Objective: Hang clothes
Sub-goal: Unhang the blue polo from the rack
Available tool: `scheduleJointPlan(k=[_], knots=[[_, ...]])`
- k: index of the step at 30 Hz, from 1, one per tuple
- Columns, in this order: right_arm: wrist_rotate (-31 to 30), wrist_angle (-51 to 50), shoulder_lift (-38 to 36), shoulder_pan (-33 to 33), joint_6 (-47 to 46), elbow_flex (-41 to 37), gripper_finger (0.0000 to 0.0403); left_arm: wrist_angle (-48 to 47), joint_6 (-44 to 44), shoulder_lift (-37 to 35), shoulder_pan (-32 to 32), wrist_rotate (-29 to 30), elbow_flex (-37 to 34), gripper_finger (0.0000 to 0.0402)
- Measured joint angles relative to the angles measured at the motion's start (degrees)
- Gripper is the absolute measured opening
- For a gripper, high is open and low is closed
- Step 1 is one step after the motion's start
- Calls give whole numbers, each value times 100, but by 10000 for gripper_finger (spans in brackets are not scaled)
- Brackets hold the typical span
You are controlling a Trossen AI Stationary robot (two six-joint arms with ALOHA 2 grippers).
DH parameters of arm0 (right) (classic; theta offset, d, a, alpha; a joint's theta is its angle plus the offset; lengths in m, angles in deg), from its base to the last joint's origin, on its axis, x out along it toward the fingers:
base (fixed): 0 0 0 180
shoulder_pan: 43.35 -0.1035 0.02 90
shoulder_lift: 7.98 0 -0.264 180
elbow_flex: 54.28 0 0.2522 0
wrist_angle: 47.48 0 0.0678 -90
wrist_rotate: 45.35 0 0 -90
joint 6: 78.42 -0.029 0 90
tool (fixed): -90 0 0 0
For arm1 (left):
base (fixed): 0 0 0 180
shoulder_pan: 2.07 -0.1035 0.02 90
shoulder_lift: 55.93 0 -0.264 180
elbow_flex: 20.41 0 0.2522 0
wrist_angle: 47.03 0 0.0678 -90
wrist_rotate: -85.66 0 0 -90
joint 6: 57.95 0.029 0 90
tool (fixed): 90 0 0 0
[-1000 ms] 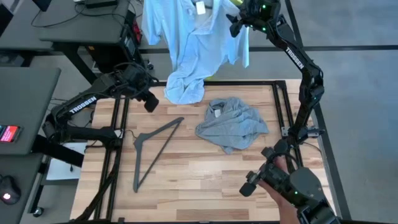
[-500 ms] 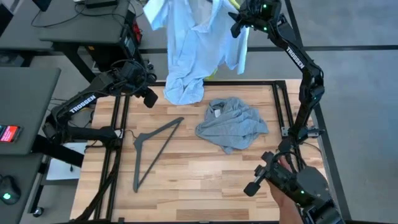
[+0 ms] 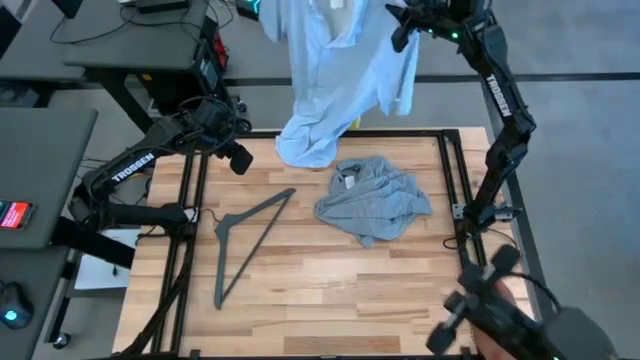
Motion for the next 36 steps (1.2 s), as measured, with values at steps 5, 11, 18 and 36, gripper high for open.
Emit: scheduleJointPlan(k=[5, 11, 18, 36], knots=[[-147, -462, -394, -114, -85, 9, 25, 28, 140, -74, 1, 2, 2, 178], [-186, -1182, -772, -708, 80, 9, 25, 23, 342, -152, 12, -2, 454, 178], [-136, -1832, -780, -1788, -80, 11, 25, 69, 862, -158, 531, -184, 1948, 178], [-768, -2409, 789, -3775, -527, 7, 24, -227, 2270, -53, 1724, 700, 3034, 178]])
